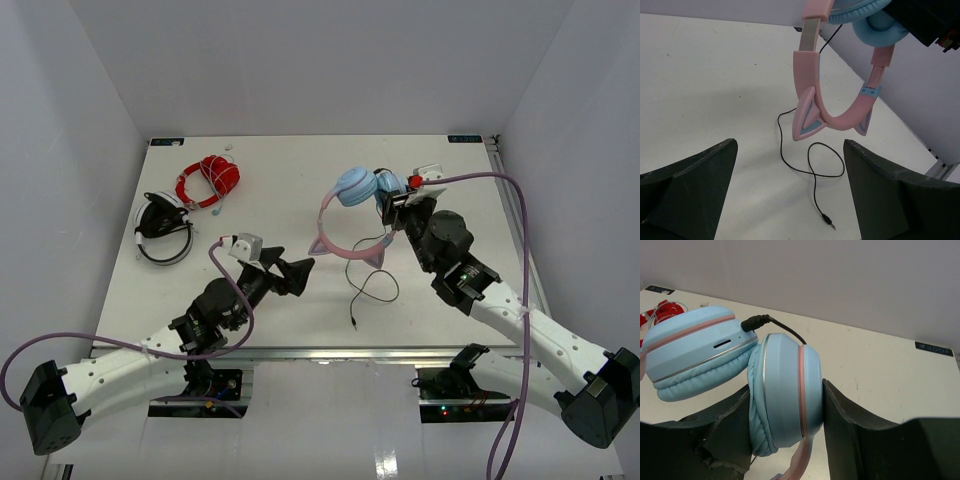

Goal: Wrap the headphones

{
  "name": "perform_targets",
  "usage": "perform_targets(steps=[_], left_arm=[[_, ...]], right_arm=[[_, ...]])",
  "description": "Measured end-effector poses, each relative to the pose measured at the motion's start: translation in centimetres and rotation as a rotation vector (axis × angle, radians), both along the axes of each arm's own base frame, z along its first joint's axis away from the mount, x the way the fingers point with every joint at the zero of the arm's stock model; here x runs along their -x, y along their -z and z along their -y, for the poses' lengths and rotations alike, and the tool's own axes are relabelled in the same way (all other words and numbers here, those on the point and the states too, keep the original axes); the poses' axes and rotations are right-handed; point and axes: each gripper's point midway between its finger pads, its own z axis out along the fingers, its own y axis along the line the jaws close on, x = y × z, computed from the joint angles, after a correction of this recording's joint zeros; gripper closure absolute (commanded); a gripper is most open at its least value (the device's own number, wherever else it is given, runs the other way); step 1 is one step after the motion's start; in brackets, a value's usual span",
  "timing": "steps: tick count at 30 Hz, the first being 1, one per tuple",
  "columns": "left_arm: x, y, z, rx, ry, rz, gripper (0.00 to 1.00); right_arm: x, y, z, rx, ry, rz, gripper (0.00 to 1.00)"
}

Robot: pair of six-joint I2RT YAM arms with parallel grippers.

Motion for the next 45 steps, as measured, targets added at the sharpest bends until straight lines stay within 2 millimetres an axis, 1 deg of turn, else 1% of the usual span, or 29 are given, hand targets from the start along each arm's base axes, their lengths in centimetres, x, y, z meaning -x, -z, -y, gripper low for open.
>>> perform_targets(steps=[4, 6, 7, 10, 13, 15, 17, 20, 23, 26, 29, 32, 35, 38, 41, 42, 45], left_arm=[[-0.8, 0.0, 0.5, 0.081, -0.05, -0.117, 0.24], [-1.4, -0.1, 0.8, 0.142, -0.089, -0.194, 0.3], [-1.6, 0.0, 1.0, 0.177, -0.105, -0.229, 0.31], [-2.0, 0.9, 1.4, 0.254, -0.14, -0.315, 0.35], [-2.4, 2.1, 2.0, 0.287, -0.158, -0.371, 0.38], [-2.7, 2.6, 2.6, 0.302, -0.164, -0.393, 0.39], [-3.2, 2.9, 3.3, 0.314, -0.172, -0.407, 0.42], [-4.1, 2.7, 4.4, 0.321, -0.178, -0.411, 0.45], [-5.0, 1.4, 5.7, 0.335, -0.176, -0.4, 0.46], [-5.4, 0.2, 6.4, 0.358, -0.169, -0.382, 0.45], [-5.6, -0.1, 6.6, 0.364, -0.175, -0.372, 0.44], [-6.2, 0.6, 7.3, 0.345, -0.19, -0.38, 0.45], [-6.8, 1.7, 8.3, 0.314, -0.197, -0.394, 0.45], [-7.3, 2.9, 9.2, 0.287, -0.208, -0.407, 0.45], [-7.6, 3.4, 9.8, 0.276, -0.213, -0.41, 0.46], [-7.7, 3.5, 9.9, 0.273, -0.215, -0.408, 0.47], [-8.2, 3.5, 10.4, 0.264, -0.223, -0.4, 0.54]], right_arm=[[-0.3, 0.8, 0.6, -0.129, 0.061, -0.03, 0.92], [-0.4, 1.0, 1.1, -0.193, 0.106, -0.042, 0.92], [-0.5, 1.0, 1.4, -0.228, 0.127, -0.044, 0.92], [-0.7, 1.0, 2.1, -0.317, 0.186, -0.05, 0.92], [-0.8, 1.2, 2.8, -0.39, 0.234, -0.052, 0.92], [-0.8, 1.7, 3.2, -0.432, 0.262, -0.059, 0.92], [-0.8, 2.5, 3.6, -0.459, 0.287, -0.071, 0.92], [-0.8, 4.0, 4.0, -0.473, 0.318, -0.09, 0.92], [-0.7, 5.0, 4.4, -0.475, 0.343, -0.098, 0.92], [-0.5, 5.7, 4.9, -0.475, 0.363, -0.097, 0.92], [-0.3, 6.2, 5.4, -0.471, 0.382, -0.096, 0.92], [-0.1, 6.2, 5.8, -0.481, 0.396, -0.089, 0.92], [0.1, 6.1, 6.1, -0.504, 0.408, -0.079, 0.92], [0.2, 6.0, 6.1, -0.517, 0.415, -0.077, 0.92], [0.3, 6.1, 6.0, -0.527, 0.422, -0.078, 0.92], [0.4, 6.1, 6.0, -0.53, 0.423, -0.079, 0.92], [0.5, 6.2, 5.8, -0.539, 0.425, -0.08, 0.92]])
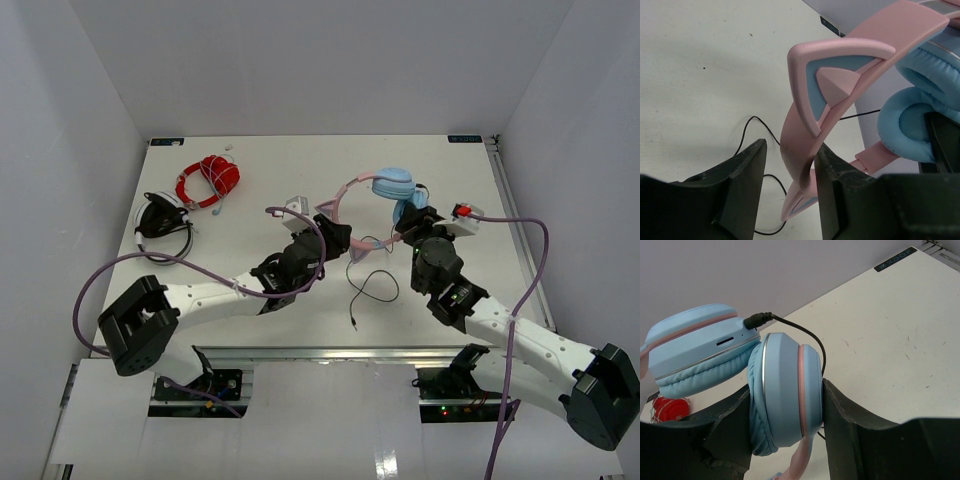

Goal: Wrap the headphones

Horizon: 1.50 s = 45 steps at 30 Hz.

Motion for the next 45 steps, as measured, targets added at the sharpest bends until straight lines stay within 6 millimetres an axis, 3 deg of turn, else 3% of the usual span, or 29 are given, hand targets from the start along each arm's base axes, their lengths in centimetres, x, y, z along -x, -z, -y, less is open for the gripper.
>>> perform_targets(steps=[5, 11, 12, 15, 19, 22, 25, 29, 34, 37, 41, 45], left_arm=[[-0.9, 0.0, 0.4, -0.027, -0.028, 0.014, 0.6], [-1.5, 2.0, -0.1, -0.117, -0.072, 0.005, 0.85], [-1.5, 2.2, -0.2, -0.125, -0.079, 0.005, 0.92], [-1.4, 2.4, -0.4, -0.14, -0.098, 0.007, 1.0], [-1.5, 2.6, -0.8, -0.156, -0.119, 0.007, 1.0], [-1.4, 2.6, -1.4, -0.176, -0.138, 0.002, 1.0], [-1.1, 2.4, -2.5, -0.223, -0.151, 0.001, 1.0], [-1.3, 0.2, -4.5, -0.269, -0.164, 0.008, 1.0], [-1.5, -4.3, -8.2, -0.307, -0.15, 0.017, 1.0], [-1.2, -6.1, -9.9, -0.317, -0.104, 0.012, 1.0], [-0.9, -6.4, -12.1, -0.404, -0.07, -0.024, 1.0], [-0.8, -6.0, -15.0, -0.485, -0.108, -0.067, 1.0]], right_arm=[[0.3, 1.3, 0.1, -0.007, 0.011, -0.014, 0.92], [0.5, 2.1, -0.2, -0.01, 0.022, -0.022, 0.92], [0.5, 2.3, -0.3, -0.006, 0.023, -0.025, 0.92], [0.5, 2.7, -0.6, -0.002, 0.023, -0.034, 0.92], [0.6, 2.9, -1.0, -0.001, 0.018, -0.037, 0.64], [0.7, 3.1, -1.5, 0.007, -0.008, -0.043, 0.31], [0.8, 2.9, -2.6, 0.033, -0.069, -0.055, 0.19], [1.3, 1.8, -4.1, 0.093, -0.181, -0.063, 0.03], [3.3, -0.2, -5.6, 0.151, -0.369, -0.032, 0.06], [4.7, -1.2, -7.0, 0.165, -0.495, -0.003, 0.06], [6.6, -2.0, -8.4, 0.196, -0.643, 0.036, 0.05], [8.4, -1.6, -8.5, 0.227, -0.734, 0.085, 0.07]])
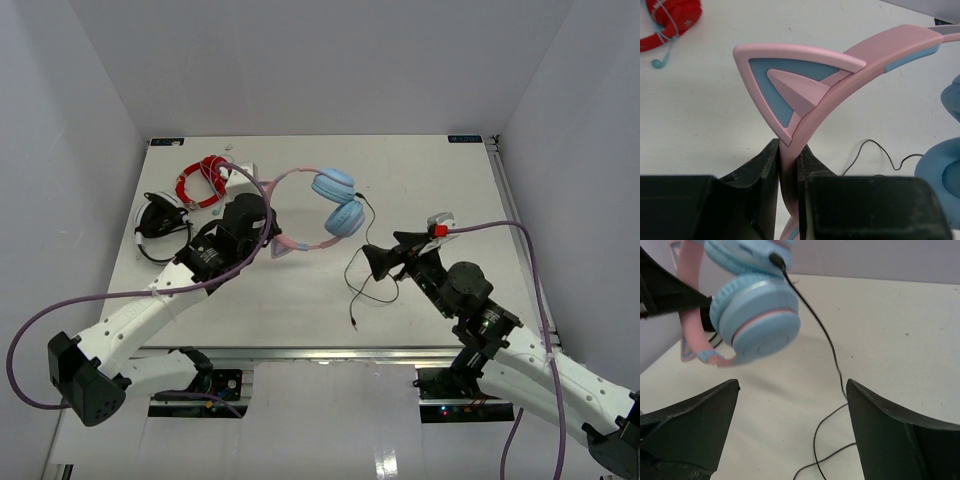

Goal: Wrap the headphones

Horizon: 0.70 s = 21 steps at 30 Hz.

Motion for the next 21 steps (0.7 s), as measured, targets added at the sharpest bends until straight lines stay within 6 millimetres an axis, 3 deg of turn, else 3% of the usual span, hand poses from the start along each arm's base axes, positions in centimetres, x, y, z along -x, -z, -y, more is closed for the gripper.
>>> perform_targets(steps=[4, 14, 17, 21], left_arm=[[0.3, -0.9, -2.3, -0.04, -0.046, -0.001, 1.0], [2.4, -0.2, -3.0, -0.116, 0.028, -0.084, 1.0], [3.1, -1.8, -3.0, -0.11, 0.059, -0.083, 1.0], [4.3, -6.1, -2.9, -0.051, 0.106, -0.034, 1.0]], right_arm=[[0.5, 2.3, 0.4, 0.043, -0.013, -0.007, 0.08], [0.7, 4.1, -1.0, 0.192, -0.112, 0.058, 0.0], [1.6, 4.6, -1.3, 0.186, -0.164, 0.11, 0.0], [2.6, 6.2, -1.0, 0.195, -0.202, 0.158, 0.0]])
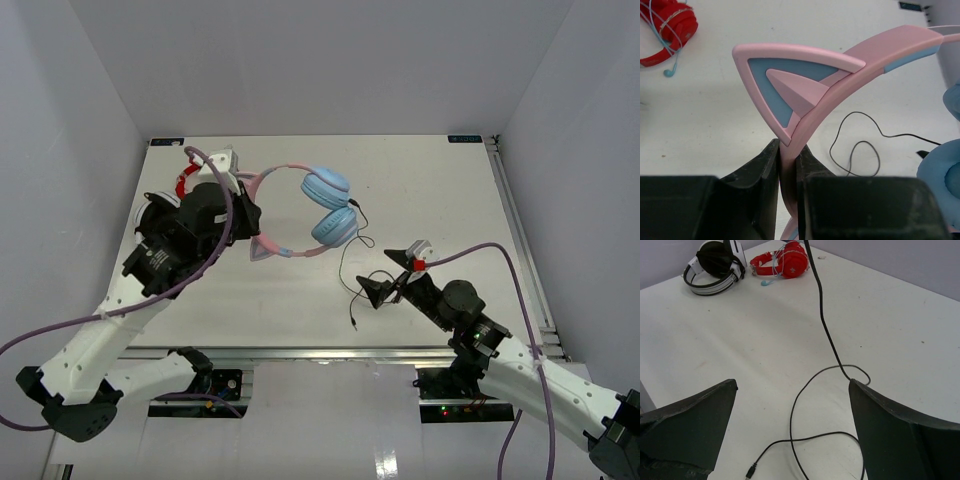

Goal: Wrap the headphones

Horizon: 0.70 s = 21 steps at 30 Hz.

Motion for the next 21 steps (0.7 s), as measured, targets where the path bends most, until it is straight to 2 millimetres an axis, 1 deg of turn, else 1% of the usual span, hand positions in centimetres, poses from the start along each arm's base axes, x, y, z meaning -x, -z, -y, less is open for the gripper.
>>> perform_targets(steps=[2, 4, 5, 7, 10, 16, 21], left_arm=[[0.8, -2.4, 0.0, 0.048, 0.027, 0.036, 1.0], [1.6, -4.3, -0.2, 0.089, 0.049, 0.071, 1.0], [2.0, -4.9, -0.2, 0.107, 0.06, 0.082, 1.0], [2.7, -5.6, -0.2, 0.133, 0.084, 0.092, 1.0], [3.5, -5.6, -0.2, 0.143, 0.112, 0.083, 1.0], [4.1, -5.1, 0.3, 0.146, 0.149, 0.056, 1.0], [4.5, -5.1, 0.6, 0.156, 0.176, 0.047, 1.0]], right_arm=[[0.2, 0.2, 0.0, 0.003, -0.017, 0.032, 0.02], [0.4, 0.1, -0.1, -0.004, -0.03, 0.066, 0.04], [0.5, -0.1, -0.2, -0.01, -0.041, 0.092, 0.04], [0.8, 0.0, -0.5, -0.011, -0.066, 0.139, 0.05], [1.0, 0.5, -0.8, 0.006, -0.088, 0.179, 0.06], [1.0, -0.3, -1.6, 0.018, -0.127, 0.256, 0.09], [1.4, -0.1, -2.9, 0.047, -0.195, 0.277, 0.1]])
